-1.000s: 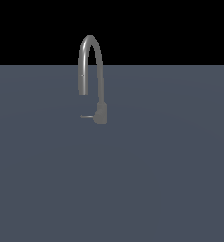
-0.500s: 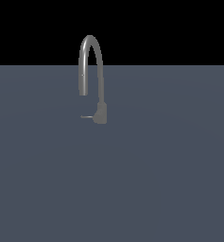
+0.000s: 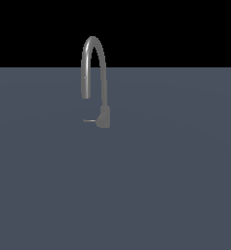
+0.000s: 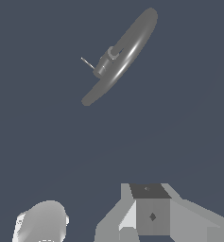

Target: Turn on the faucet by rotating a designated handle.

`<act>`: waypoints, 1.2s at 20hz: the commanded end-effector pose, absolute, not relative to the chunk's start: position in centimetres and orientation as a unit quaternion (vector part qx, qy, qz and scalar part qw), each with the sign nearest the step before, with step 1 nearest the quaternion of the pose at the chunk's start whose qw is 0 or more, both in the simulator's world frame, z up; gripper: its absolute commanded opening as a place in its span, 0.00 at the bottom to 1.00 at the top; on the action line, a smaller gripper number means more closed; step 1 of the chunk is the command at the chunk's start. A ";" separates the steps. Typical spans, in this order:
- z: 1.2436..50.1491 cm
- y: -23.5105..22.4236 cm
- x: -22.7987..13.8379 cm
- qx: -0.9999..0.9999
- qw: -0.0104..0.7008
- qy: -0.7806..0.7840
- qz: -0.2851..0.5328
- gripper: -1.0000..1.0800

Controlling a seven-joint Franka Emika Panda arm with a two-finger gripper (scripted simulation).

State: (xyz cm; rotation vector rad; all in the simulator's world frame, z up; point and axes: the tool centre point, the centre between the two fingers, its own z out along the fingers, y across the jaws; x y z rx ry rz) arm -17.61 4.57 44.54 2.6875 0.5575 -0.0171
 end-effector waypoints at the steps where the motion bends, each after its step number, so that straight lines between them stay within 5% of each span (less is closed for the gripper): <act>1: 43.4 5.4 -16.3 0.944 0.231 0.236 -0.008 0.00; 24: 33.7 10.7 -9.3 0.765 0.447 0.464 -0.023 0.00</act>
